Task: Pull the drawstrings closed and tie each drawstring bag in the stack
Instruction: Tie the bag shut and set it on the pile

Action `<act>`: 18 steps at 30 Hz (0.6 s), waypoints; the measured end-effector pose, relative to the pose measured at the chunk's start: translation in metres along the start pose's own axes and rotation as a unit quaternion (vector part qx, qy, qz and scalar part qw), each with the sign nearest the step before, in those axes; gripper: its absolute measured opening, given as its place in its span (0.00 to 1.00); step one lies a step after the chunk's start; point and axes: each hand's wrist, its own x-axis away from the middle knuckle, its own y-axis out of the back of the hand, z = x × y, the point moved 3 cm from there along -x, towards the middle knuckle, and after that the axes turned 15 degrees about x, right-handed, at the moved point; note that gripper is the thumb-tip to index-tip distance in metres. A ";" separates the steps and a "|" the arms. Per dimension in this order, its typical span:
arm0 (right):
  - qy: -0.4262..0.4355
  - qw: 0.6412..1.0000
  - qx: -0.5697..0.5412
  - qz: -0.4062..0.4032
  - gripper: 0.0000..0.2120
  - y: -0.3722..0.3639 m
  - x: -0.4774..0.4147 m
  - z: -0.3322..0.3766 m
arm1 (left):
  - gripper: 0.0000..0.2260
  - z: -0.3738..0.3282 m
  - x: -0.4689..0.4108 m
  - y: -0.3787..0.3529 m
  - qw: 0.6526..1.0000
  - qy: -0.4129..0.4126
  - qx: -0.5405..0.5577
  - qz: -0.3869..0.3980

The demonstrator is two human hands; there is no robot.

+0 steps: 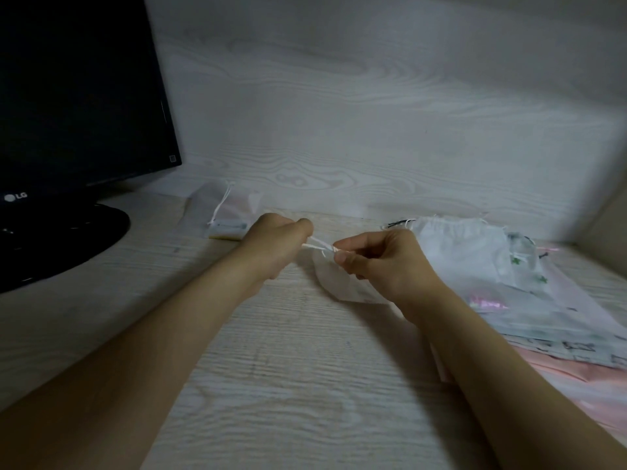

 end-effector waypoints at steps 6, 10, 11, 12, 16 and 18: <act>-0.025 0.999 0.013 -0.024 0.05 0.003 -0.001 -0.005 | 0.14 0.004 -0.006 0.008 0.996 -0.054 -0.050 -0.049; -0.034 0.993 0.093 -0.066 0.05 0.009 -0.005 -0.011 | 0.21 0.009 -0.011 0.016 0.992 -0.083 -0.047 -0.080; -0.035 0.991 0.104 -0.074 0.05 0.010 -0.005 -0.012 | 0.20 0.010 -0.012 0.017 0.991 -0.089 -0.045 -0.087; -0.033 0.989 0.121 -0.082 0.05 0.010 -0.006 -0.013 | 0.18 0.011 -0.012 0.018 0.990 -0.091 -0.046 -0.094; 0.000 0.965 0.241 -0.099 0.07 0.007 -0.004 -0.006 | 0.10 0.012 -0.013 0.019 0.986 -0.071 -0.085 -0.121; 0.017 0.954 0.277 -0.109 0.07 0.006 -0.002 -0.003 | 0.10 0.011 -0.013 0.018 0.986 -0.072 -0.097 -0.118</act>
